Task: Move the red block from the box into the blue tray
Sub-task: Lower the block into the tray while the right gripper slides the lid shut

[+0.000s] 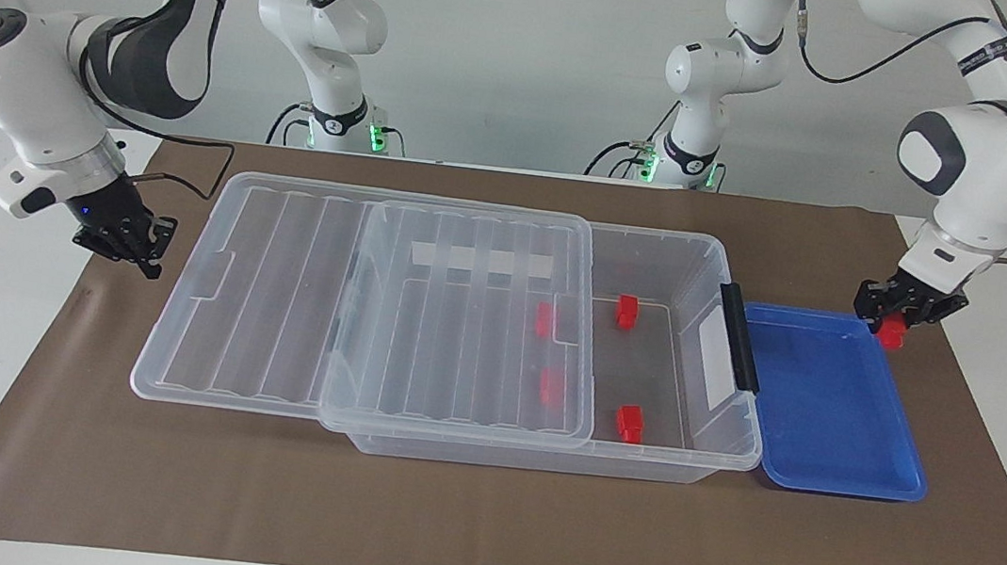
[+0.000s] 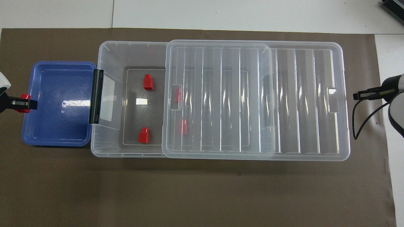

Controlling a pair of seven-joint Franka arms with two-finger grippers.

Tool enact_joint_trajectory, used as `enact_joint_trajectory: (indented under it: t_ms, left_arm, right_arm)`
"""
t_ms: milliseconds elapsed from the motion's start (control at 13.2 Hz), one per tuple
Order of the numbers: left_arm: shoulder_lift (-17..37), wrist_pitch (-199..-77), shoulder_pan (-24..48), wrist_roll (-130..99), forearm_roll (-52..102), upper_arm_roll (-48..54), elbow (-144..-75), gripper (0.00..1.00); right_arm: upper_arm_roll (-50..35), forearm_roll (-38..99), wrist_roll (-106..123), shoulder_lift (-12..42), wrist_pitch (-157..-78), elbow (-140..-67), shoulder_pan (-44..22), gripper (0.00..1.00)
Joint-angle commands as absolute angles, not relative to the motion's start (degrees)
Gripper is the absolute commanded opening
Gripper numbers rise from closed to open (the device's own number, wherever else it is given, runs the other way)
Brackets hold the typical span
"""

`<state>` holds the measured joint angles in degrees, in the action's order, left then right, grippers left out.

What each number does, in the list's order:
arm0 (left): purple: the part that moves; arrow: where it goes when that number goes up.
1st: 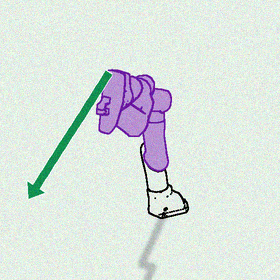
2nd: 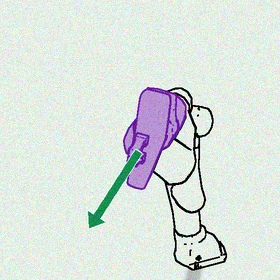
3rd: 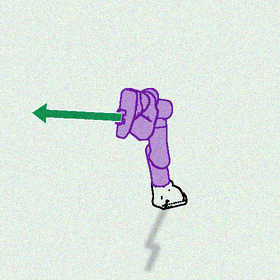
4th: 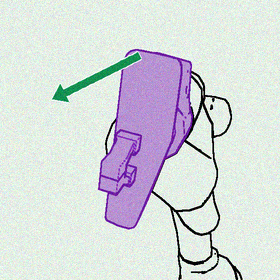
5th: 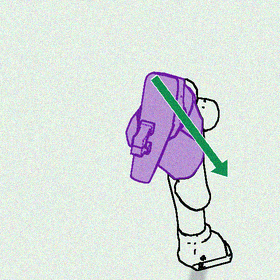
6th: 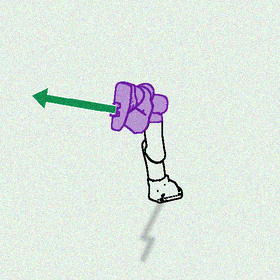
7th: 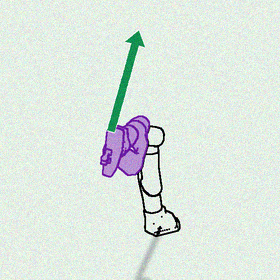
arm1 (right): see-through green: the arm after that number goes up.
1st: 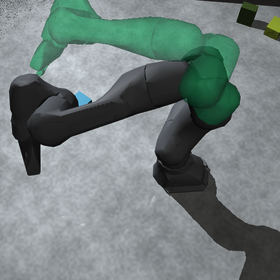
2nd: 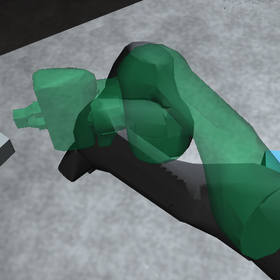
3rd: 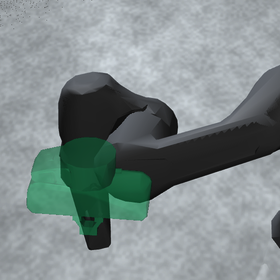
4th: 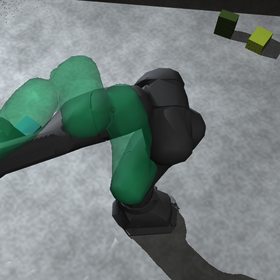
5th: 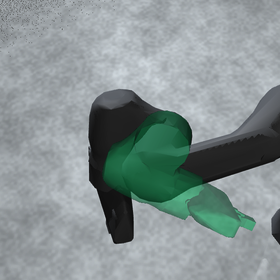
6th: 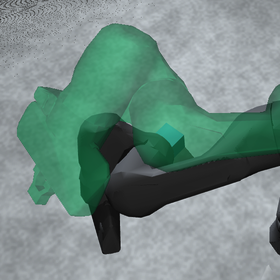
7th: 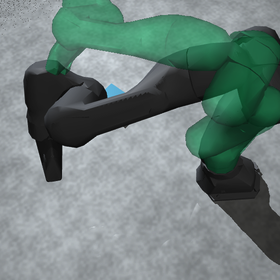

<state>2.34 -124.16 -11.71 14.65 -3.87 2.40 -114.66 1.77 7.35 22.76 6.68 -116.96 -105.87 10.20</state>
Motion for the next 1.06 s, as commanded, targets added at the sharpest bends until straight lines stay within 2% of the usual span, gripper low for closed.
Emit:
enact_joint_trajectory:
  t_ms: [0, 228, 456, 684, 987]
  left_arm:
    - [2.8, -129.53, -11.77, 12.84, -2.12, 2.9, -117.33, 0.0]
    - [8.08, -138.85, -11.34, 12.48, 3.51, 2.9, -120.4, 0.0]
    - [9.66, -141.14, -9.94, 9.32, 3.96, 2.9, -121.11, 0.0]
    - [11.86, -150.17, -10.11, 10.37, 3.96, 2.81, -123.74, 0.0]
    - [12.39, -151.43, -10.63, 14.59, 3.95, 2.81, -123.84, 0.0]
  right_arm:
    - [1.49, 10.45, 24.26, 7.21, -117.95, -105.91, 9.67, 0.0]
    - [1.49, 10.72, 24.0, 7.56, -118.65, -105.91, 8.01, 0.0]
    - [1.41, 10.72, 19.35, 7.56, -118.65, -105.73, 5.29, 0.0]
    - [1.41, 10.72, 15.04, 7.65, -118.83, -105.65, 2.73, 0.0]
    - [1.32, 10.72, 9.24, 7.73, -119.79, -105.73, -1.48, 0.0]
